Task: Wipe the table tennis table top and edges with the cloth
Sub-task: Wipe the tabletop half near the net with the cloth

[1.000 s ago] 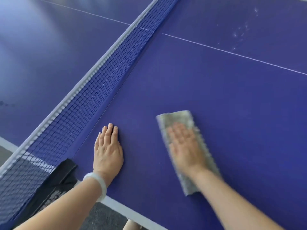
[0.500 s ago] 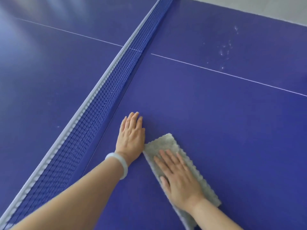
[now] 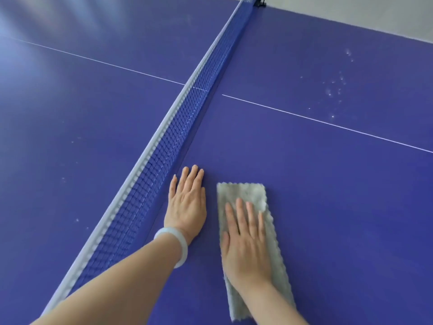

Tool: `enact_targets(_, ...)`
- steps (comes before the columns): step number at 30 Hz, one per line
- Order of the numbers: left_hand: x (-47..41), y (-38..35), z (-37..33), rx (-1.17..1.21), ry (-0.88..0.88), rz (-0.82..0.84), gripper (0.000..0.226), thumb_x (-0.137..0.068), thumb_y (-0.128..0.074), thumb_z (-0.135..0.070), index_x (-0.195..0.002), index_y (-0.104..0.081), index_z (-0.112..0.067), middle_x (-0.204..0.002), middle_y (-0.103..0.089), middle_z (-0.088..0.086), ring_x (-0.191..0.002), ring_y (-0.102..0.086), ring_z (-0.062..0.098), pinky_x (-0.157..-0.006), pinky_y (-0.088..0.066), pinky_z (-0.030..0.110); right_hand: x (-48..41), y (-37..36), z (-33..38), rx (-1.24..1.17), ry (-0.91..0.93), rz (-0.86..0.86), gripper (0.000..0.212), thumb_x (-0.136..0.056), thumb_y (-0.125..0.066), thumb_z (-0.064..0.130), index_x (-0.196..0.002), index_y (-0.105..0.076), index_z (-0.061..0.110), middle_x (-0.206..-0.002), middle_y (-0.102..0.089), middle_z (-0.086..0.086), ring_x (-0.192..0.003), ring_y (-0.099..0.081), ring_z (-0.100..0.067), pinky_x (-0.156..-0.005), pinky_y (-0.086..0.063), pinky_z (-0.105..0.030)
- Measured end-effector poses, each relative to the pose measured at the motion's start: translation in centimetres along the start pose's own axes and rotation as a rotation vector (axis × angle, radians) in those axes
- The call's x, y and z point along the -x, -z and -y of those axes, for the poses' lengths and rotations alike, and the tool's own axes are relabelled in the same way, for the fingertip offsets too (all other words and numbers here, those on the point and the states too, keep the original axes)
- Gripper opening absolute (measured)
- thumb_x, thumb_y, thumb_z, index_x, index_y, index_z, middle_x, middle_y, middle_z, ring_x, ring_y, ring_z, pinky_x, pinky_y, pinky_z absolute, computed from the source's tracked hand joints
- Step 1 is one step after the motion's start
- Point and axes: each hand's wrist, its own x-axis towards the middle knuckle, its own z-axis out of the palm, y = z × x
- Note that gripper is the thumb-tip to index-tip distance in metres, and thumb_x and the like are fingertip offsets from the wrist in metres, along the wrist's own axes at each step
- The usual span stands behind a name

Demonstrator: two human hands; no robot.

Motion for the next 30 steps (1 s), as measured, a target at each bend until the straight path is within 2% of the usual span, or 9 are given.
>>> enact_targets(4, 0.0, -0.1, -0.1, 0.037, 0.009, -0.010, 0.053, -0.106, -0.025, -0.029, -0.158, -0.015, -0.022, -0.165, -0.010, -0.008, -0.151, 0.004, 0.007, -0.121, 0.014, 0.028, -8.8, 0.0, 0.6, -0.029, 0.135, 0.096, 0.063, -0.099, -0.012, 0.039, -0.159, -0.022, 0.021, -0.167, -0.013, -0.004, -0.155, -0.004, -0.024, -0.125, -0.006, -0.050)
enact_targets(7, 0.1, -0.2, -0.2, -0.018, 0.002, -0.013, 0.055, -0.105, -0.028, -0.031, -0.158, -0.016, -0.021, -0.165, -0.008, -0.008, -0.152, 0.004, 0.009, -0.121, 0.012, 0.030, -15.0, 0.3, -1.8, 0.005, 0.184, 0.128, 0.060, -0.102, -0.017, 0.038, -0.160, -0.015, 0.023, -0.168, -0.006, -0.002, -0.155, 0.000, -0.022, -0.125, 0.006, -0.045)
enact_targets(12, 0.1, -0.4, -0.3, -0.048, 0.015, -0.002, 0.057, -0.103, -0.029, -0.032, -0.158, -0.016, -0.020, -0.166, -0.007, -0.007, -0.152, 0.004, 0.012, -0.122, 0.011, 0.034, -16.6, 2.2, -11.2, 0.012, -0.264, 0.076, 0.057, -0.106, -0.023, 0.035, -0.160, -0.016, 0.020, -0.168, -0.010, -0.008, -0.155, -0.006, -0.027, -0.124, 0.000, -0.047)
enact_targets(15, 0.0, -0.3, -0.5, -0.042, 0.029, 0.000, 0.057, -0.103, -0.031, -0.031, -0.158, -0.018, -0.019, -0.165, -0.009, -0.005, -0.153, 0.001, 0.014, -0.123, 0.009, 0.035, -11.0, 2.0, -9.7, 0.024, -0.333, -0.025, 0.063, -0.100, -0.019, 0.036, -0.155, -0.032, 0.009, -0.161, -0.028, -0.020, -0.149, -0.026, -0.038, -0.122, -0.016, -0.055)
enact_targets(19, -0.2, -0.1, -0.6, -0.064, 0.016, 0.019, 0.057, -0.103, -0.027, -0.031, -0.158, -0.016, -0.019, -0.166, -0.008, -0.004, -0.153, 0.003, 0.014, -0.121, 0.013, 0.033, -7.1, -0.2, -0.4, -0.009, -0.016, -0.010, 0.059, -0.098, -0.027, 0.031, -0.150, -0.043, 0.008, -0.156, -0.037, -0.019, -0.146, -0.034, -0.038, -0.118, -0.021, -0.055)
enact_targets(24, -0.1, -0.2, -0.6, -0.038, 0.032, -0.001, 0.056, -0.103, -0.029, -0.023, -0.158, -0.016, -0.019, -0.165, -0.009, -0.006, -0.152, 0.003, 0.011, -0.121, 0.014, 0.031, -14.2, 0.7, -0.3, 0.023, 0.312, 0.131, 0.068, -0.097, -0.004, 0.040, -0.158, -0.025, 0.018, -0.166, -0.014, -0.005, -0.155, -0.007, -0.026, -0.126, 0.001, -0.047)
enact_targets(25, -0.1, -0.2, -0.5, -0.051, 0.032, 0.000, 0.059, -0.102, -0.030, -0.021, -0.158, -0.015, -0.019, -0.165, -0.008, -0.006, -0.152, 0.004, 0.011, -0.121, 0.015, 0.031, -16.0, 1.1, -2.3, 0.048, 0.302, 0.144, 0.073, -0.094, 0.001, 0.042, -0.158, -0.024, 0.019, -0.166, -0.012, -0.005, -0.155, -0.006, -0.026, -0.126, 0.002, -0.045)
enact_targets(27, 0.0, -0.4, -0.4, -0.059, 0.028, 0.004, 0.061, -0.100, -0.029, -0.020, -0.159, -0.012, -0.020, -0.166, -0.004, -0.008, -0.152, 0.007, 0.011, -0.120, 0.017, 0.031, -18.3, 1.8, -7.0, 0.078, 0.084, 0.101, 0.074, -0.093, 0.002, 0.042, -0.158, -0.024, 0.018, -0.167, -0.013, -0.009, -0.155, -0.009, -0.028, -0.125, -0.002, -0.045)
enact_targets(30, -0.1, -0.6, -0.4, -0.043, 0.032, 0.002, 0.061, -0.098, -0.031, -0.019, -0.158, -0.018, -0.018, -0.165, -0.009, -0.006, -0.153, 0.001, 0.013, -0.121, 0.012, 0.033, -16.5, 2.3, -11.5, 0.005, -0.263, 0.005, 0.068, -0.096, -0.015, 0.040, -0.156, -0.030, 0.011, -0.163, -0.024, -0.017, -0.151, -0.020, -0.035, -0.122, -0.013, -0.054)
